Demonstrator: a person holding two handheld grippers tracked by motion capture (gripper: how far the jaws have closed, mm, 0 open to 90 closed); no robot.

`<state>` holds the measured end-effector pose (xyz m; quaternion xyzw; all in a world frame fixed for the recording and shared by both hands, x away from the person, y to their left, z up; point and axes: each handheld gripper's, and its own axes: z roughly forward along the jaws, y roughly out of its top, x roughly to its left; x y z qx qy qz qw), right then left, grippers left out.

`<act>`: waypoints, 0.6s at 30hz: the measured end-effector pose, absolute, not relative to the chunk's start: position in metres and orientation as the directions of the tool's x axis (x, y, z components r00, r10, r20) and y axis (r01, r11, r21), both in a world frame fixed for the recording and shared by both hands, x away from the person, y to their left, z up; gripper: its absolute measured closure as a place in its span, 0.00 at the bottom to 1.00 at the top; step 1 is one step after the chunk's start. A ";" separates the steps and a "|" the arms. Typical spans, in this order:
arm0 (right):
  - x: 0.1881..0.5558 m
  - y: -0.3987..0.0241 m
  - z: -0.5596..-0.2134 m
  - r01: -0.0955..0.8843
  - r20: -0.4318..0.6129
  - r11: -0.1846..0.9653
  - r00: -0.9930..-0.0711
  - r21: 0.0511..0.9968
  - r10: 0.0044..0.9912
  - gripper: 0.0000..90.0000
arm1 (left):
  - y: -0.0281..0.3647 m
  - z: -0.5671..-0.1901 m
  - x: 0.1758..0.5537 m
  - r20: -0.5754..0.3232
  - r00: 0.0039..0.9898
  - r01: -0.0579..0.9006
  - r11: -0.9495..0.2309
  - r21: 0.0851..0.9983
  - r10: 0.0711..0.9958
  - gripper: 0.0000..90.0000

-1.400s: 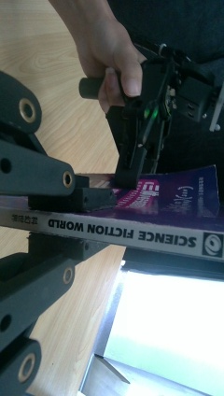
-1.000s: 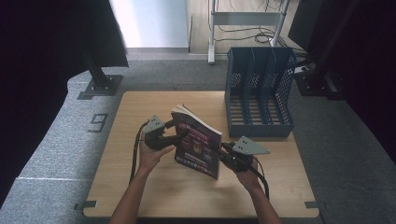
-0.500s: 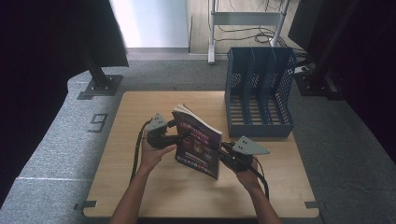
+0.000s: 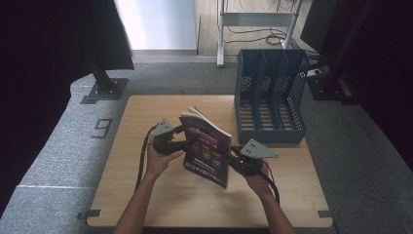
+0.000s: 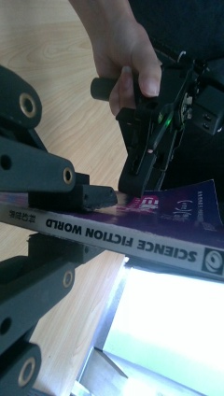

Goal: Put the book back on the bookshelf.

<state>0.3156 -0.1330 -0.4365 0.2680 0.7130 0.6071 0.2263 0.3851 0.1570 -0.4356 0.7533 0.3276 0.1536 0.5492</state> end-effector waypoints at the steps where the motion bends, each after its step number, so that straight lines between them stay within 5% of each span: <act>1: 0.315 -0.133 -0.437 0.105 0.002 0.119 -0.757 0.987 0.653 0.89 | 0.157 -0.436 0.386 -0.131 0.739 0.324 -0.178 0.929 0.660 0.34; 18: 0.311 -0.132 -0.437 0.069 -0.026 0.128 -0.782 0.989 0.622 0.87 | 0.158 -0.433 0.389 -0.139 0.760 0.325 -0.185 0.928 0.635 0.33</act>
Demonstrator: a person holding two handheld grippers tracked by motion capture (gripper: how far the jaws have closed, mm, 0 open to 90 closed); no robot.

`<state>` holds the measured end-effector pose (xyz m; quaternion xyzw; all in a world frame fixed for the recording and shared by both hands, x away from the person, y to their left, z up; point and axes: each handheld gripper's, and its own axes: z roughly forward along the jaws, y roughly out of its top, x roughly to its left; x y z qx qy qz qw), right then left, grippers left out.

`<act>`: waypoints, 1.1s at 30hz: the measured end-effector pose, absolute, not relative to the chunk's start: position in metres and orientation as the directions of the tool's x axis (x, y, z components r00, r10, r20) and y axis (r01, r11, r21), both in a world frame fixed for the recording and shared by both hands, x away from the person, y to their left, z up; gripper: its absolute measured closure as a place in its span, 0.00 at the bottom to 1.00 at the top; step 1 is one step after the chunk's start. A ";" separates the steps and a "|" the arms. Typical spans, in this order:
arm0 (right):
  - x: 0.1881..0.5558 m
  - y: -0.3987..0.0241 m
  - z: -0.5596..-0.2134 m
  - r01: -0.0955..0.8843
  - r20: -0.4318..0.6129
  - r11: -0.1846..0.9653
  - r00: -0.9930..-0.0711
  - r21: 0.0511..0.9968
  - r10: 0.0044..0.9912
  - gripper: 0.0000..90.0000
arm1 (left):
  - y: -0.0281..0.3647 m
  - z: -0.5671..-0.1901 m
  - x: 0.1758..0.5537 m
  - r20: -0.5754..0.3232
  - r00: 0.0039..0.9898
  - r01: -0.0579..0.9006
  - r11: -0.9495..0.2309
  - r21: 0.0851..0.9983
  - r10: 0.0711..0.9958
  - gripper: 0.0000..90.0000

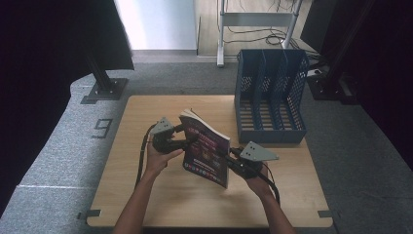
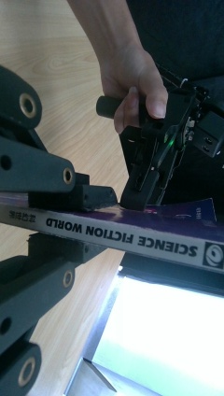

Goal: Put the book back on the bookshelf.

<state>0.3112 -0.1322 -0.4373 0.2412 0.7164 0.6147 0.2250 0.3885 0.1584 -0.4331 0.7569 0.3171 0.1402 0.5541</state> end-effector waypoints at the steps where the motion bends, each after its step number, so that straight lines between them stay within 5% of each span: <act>1: 0.311 -0.132 -0.437 0.066 -0.028 0.128 -0.786 0.990 0.618 0.85 | 0.158 -0.433 0.388 -0.140 0.760 0.324 -0.185 0.928 0.634 0.33; 15: 0.324 -0.128 -0.436 0.091 -0.018 0.132 -0.755 0.987 0.655 0.79 | 0.155 -0.432 0.385 -0.144 0.773 0.319 -0.182 0.930 0.617 0.33; 33: 0.335 -0.126 -0.437 0.157 0.029 0.124 -0.722 0.980 0.691 0.88 | 0.154 -0.432 0.384 -0.134 0.767 0.319 -0.191 0.928 0.627 0.35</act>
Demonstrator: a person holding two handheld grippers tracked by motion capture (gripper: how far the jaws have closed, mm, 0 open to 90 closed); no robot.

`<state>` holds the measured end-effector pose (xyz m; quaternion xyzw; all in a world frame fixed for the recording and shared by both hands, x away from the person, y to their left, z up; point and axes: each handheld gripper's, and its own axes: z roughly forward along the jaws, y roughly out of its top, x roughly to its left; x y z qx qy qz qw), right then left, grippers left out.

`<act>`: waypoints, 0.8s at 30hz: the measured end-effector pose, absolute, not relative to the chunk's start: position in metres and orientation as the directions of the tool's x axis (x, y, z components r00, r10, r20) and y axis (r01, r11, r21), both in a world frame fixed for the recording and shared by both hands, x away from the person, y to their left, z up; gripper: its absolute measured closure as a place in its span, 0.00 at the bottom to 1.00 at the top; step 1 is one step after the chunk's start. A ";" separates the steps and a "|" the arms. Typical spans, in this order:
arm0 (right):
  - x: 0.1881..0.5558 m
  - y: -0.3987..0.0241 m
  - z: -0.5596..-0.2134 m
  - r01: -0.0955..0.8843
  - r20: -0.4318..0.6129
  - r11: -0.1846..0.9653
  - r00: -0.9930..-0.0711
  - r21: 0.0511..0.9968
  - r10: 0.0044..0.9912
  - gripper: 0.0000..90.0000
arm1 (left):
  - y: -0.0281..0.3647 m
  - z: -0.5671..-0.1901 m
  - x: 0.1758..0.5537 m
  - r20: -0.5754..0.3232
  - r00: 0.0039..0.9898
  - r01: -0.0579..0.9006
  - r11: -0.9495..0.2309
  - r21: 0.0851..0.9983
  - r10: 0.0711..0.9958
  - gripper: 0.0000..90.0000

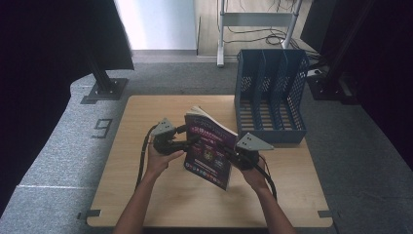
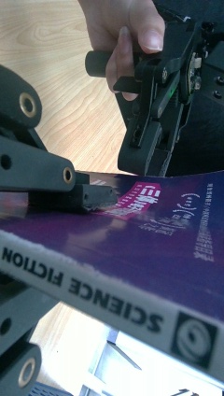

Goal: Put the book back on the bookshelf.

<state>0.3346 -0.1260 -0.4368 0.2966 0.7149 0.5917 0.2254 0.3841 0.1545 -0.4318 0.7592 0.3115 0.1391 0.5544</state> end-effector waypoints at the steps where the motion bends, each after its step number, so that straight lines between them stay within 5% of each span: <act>1: 0.335 -0.126 -0.437 0.161 0.035 0.119 -0.722 0.980 0.691 0.88 | 0.154 -0.432 0.384 -0.133 0.766 0.319 -0.192 0.928 0.628 0.35; 24: 0.342 -0.129 -0.443 0.204 0.084 0.089 -0.705 0.975 0.704 0.87 | 0.153 -0.433 0.384 -0.130 0.771 0.321 -0.203 0.925 0.624 0.37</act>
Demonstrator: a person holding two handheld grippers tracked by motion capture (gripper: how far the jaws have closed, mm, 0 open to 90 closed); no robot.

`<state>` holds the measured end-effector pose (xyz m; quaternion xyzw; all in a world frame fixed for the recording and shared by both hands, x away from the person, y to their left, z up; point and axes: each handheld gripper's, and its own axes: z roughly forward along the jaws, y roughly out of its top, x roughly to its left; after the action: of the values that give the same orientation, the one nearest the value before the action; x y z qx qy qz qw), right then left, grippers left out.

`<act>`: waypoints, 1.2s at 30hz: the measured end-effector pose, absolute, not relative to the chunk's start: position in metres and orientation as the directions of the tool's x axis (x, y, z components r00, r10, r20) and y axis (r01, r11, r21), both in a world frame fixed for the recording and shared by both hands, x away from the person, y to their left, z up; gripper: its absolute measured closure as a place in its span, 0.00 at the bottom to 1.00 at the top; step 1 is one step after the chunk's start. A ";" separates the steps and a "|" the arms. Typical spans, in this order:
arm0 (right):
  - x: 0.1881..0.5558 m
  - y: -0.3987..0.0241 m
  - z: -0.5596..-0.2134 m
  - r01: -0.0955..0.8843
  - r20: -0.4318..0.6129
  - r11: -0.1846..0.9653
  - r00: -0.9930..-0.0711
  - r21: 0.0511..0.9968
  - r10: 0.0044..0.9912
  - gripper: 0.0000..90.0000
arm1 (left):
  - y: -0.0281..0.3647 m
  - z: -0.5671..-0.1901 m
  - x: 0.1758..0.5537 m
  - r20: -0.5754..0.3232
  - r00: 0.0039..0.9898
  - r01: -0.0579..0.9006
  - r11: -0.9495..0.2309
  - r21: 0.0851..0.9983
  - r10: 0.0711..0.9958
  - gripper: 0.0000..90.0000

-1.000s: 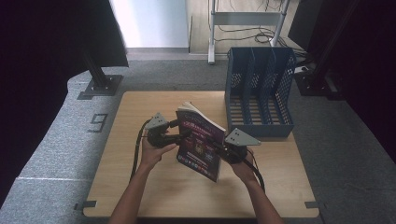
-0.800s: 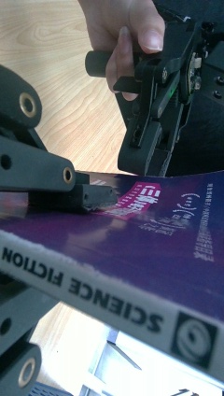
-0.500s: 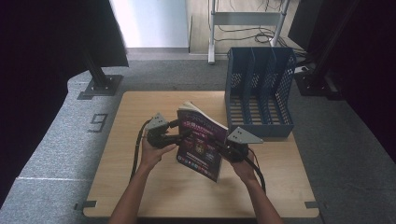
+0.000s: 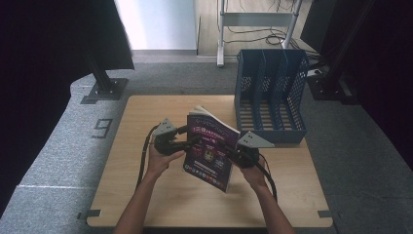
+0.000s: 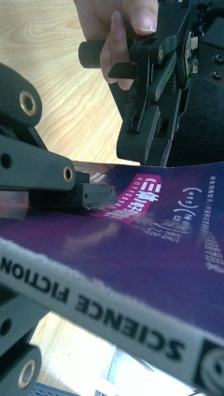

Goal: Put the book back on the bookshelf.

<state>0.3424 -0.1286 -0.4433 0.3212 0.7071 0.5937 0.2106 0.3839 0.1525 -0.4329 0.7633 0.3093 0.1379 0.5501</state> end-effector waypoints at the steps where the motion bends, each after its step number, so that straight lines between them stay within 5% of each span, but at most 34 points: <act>1: 0.342 -0.129 -0.443 0.207 0.085 0.089 -0.703 0.974 0.706 0.87 | 0.153 -0.433 0.384 -0.129 0.771 0.320 -0.203 0.926 0.624 0.37; 36: 0.326 -0.132 -0.422 0.152 0.088 0.017 -0.656 0.988 0.750 0.91 | 0.172 -0.468 0.360 -0.068 0.737 0.352 -0.296 0.888 0.673 0.35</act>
<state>0.3256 -0.1321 -0.4216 0.3363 0.6704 0.6152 0.2429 0.3604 0.1717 -0.4684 0.7885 0.3250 0.1614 0.4965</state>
